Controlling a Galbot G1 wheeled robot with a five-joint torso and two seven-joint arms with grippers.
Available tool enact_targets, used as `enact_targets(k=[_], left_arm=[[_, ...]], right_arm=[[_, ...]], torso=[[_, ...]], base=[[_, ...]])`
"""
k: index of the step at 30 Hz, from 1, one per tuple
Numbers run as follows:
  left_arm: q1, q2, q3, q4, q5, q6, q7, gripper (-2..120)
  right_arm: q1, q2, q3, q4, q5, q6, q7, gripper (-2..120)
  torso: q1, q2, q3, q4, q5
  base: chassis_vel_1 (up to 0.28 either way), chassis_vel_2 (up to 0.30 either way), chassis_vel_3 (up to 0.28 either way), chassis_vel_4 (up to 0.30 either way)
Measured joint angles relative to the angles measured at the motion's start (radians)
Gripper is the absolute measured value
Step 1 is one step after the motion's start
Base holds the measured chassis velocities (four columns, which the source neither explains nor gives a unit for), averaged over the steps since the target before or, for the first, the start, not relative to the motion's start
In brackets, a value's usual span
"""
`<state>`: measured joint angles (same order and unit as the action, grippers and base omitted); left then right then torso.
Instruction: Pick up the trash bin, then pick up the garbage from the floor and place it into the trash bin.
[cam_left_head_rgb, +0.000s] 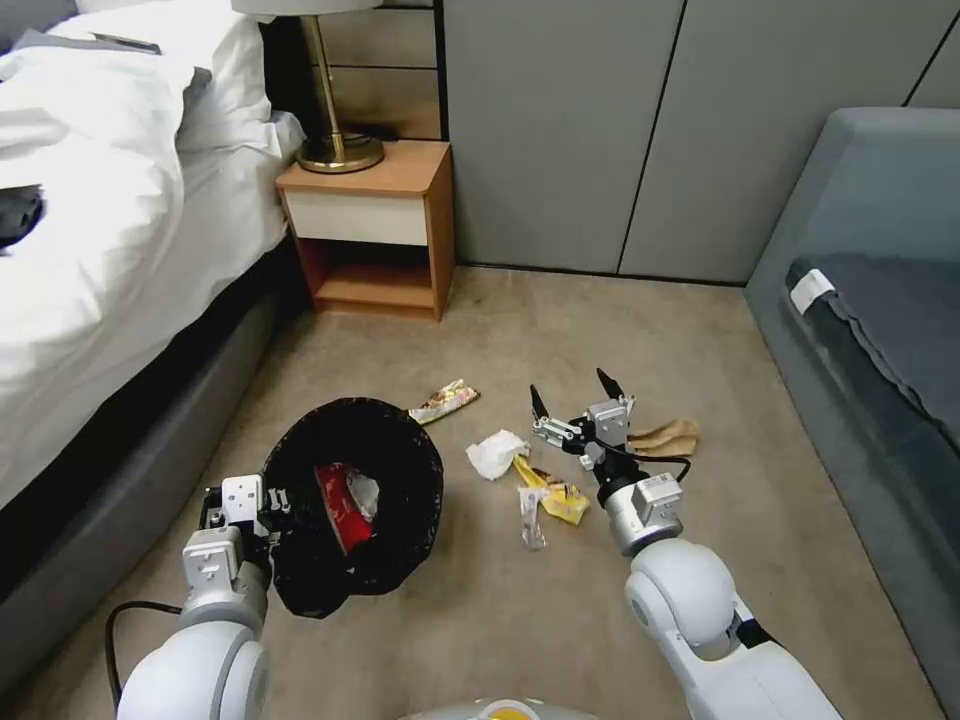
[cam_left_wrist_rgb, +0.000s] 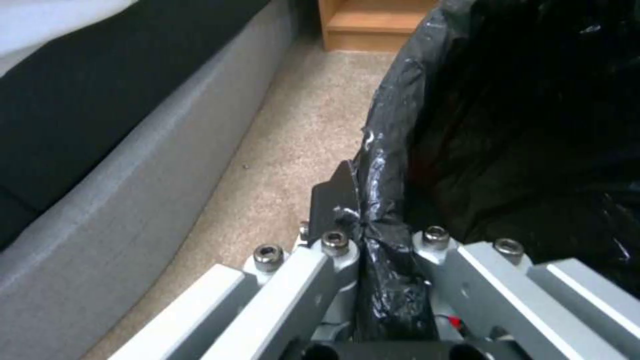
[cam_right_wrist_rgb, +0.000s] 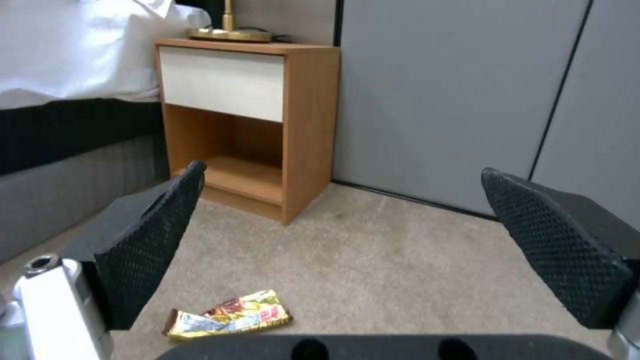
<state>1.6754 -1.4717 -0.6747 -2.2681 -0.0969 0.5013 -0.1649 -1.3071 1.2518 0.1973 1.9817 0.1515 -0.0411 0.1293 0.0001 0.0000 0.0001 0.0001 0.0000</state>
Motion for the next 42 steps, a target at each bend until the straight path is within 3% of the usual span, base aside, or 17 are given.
enact_targets(k=[26, 42], left_arm=[[0.001, 0.006, 0.003, 0.000, 0.001, 0.001, 0.000, 1], [0.012, 0.006, -0.003, -0.005, 0.004, 0.000, 0.000, 1]], right_arm=[[0.061, -0.015, -0.009, -0.020, 0.010, 0.021, 0.001, 100], [0.132, -0.030, -0.094, -0.141, -0.007, -0.078, -0.014, 100]], torso=[[0.000, 0.000, 0.000, -0.0001, 0.0000], [0.000, 0.000, 0.000, -0.0001, 0.0000]], base=[[0.000, 0.000, 0.000, 0.000], [0.000, 0.000, 0.000, 0.000]])
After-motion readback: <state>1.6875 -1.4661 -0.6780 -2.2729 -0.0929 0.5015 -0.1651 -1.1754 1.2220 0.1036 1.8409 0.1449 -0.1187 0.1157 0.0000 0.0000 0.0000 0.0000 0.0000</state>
